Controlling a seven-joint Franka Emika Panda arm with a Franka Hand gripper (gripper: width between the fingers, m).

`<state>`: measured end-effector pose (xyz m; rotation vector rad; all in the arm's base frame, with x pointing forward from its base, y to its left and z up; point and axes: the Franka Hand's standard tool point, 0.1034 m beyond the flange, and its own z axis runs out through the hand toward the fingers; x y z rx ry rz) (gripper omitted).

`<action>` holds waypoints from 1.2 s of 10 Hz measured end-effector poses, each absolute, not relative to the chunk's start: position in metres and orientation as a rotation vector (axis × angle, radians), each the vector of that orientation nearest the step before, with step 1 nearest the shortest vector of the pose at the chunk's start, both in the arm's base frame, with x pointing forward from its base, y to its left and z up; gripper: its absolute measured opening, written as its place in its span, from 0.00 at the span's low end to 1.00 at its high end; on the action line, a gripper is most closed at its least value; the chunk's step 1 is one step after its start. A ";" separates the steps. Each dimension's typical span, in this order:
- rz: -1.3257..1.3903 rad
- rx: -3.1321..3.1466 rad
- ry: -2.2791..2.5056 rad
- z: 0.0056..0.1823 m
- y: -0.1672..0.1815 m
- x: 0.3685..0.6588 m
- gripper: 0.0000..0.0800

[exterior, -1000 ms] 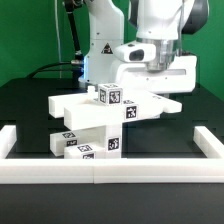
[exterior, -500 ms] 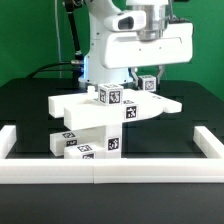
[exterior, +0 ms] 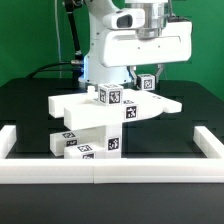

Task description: Assemble chair

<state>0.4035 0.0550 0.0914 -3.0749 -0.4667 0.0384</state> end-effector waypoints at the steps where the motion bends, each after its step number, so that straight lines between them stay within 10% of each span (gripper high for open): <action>1: 0.053 -3.054 -0.542 0.103 0.040 0.407 0.36; 12: 0.010 -2.978 -0.859 0.158 -0.012 0.488 0.36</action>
Offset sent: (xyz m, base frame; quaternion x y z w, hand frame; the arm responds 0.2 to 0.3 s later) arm 0.0353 -0.0491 0.0267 -0.0166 -0.0180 -0.0980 0.9949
